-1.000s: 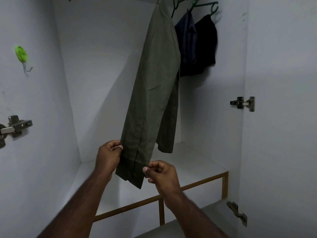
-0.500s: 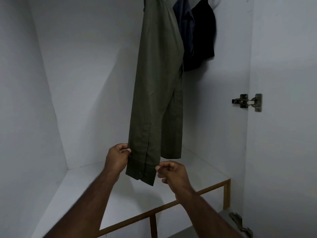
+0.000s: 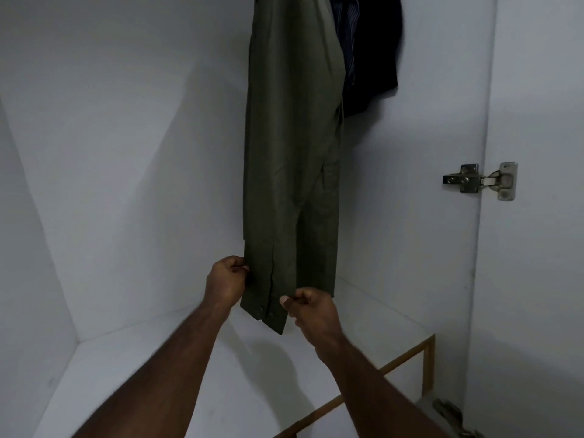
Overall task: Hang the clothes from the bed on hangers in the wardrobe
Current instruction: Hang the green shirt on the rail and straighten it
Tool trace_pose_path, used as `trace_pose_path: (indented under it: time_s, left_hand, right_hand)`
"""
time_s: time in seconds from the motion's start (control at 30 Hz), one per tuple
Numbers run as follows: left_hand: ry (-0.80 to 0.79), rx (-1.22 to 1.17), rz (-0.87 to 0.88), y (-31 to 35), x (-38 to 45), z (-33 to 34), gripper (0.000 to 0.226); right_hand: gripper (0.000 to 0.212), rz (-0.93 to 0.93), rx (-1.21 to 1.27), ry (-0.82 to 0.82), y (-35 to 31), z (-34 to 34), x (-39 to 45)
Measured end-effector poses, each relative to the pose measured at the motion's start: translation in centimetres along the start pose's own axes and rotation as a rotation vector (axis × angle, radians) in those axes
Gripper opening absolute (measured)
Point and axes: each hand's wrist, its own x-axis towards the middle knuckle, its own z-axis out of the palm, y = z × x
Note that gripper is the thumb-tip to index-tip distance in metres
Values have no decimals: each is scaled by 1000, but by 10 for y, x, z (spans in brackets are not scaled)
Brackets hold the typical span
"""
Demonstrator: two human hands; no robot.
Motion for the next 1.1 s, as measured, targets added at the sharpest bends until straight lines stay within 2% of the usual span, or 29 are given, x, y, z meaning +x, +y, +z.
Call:
trace_pose_path:
  time_s: [0.13, 0.23, 0.43, 0.53, 0.7, 1.1]
  left_hand:
    - [-39, 12, 14, -11, 30, 2, 26]
    - [-82, 3, 31, -13, 44, 10, 21]
    - [-218, -31, 78, -6, 48, 61, 16]
    - [-291, -40, 112, -1, 45, 87, 16]
    - [-280, -48, 98, -10, 57, 90, 14]
    - [-206, 44, 144, -16, 72, 92, 21]
  right_hand:
    - [30, -15, -32, 71, 2, 17, 24]
    - [32, -9, -15, 156, 11, 16, 34]
    - [8, 48, 46, 375, 29, -35, 55]
    - [13, 66, 63, 468, 31, -64, 56]
    - [24, 44, 47, 407, 34, -60, 44]
    - [20, 134, -55, 444, 33, -40, 62]
